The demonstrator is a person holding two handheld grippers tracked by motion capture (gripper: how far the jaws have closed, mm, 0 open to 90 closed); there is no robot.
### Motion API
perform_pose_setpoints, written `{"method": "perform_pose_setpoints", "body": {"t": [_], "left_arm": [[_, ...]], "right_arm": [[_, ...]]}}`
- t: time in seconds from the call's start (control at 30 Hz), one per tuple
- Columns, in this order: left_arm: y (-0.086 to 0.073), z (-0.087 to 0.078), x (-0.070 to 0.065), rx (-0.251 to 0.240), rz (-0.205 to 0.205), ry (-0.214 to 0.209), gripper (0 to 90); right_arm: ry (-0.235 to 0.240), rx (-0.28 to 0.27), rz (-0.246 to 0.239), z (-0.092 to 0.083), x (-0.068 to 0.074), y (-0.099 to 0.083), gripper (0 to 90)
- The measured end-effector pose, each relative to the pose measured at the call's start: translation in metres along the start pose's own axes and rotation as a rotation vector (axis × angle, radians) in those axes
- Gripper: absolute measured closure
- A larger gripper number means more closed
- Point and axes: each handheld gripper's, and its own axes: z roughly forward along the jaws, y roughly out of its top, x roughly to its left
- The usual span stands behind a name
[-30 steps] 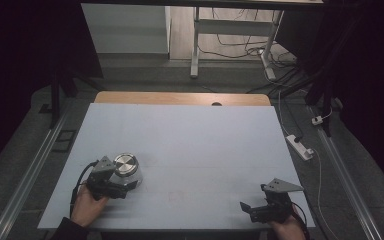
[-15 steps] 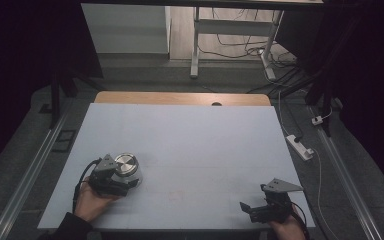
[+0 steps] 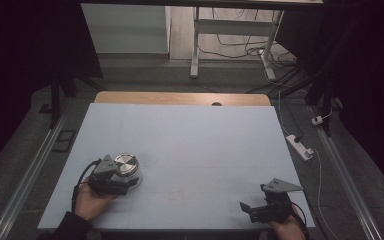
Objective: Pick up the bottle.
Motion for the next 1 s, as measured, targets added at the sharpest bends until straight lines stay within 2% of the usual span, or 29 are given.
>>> {"method": "perform_pose_setpoints", "body": {"t": [0.43,0.63,1.0], "left_arm": [[0.005,-0.001,-0.004,0.040,-0.019,0.029,15.7],[0.007,-0.005,-0.002,0.024,-0.037,0.024,15.8],[0.016,-0.011,-0.008,0.019,0.001,0.008,15.8]], "right_arm": [[-0.001,-0.005,-0.001,0.000,0.000,0.000,0.0],[-0.001,-0.006,-0.001,0.000,0.000,0.000,0.0],[0.000,-0.004,-0.002,0.000,0.000,0.000,0.0]]}}
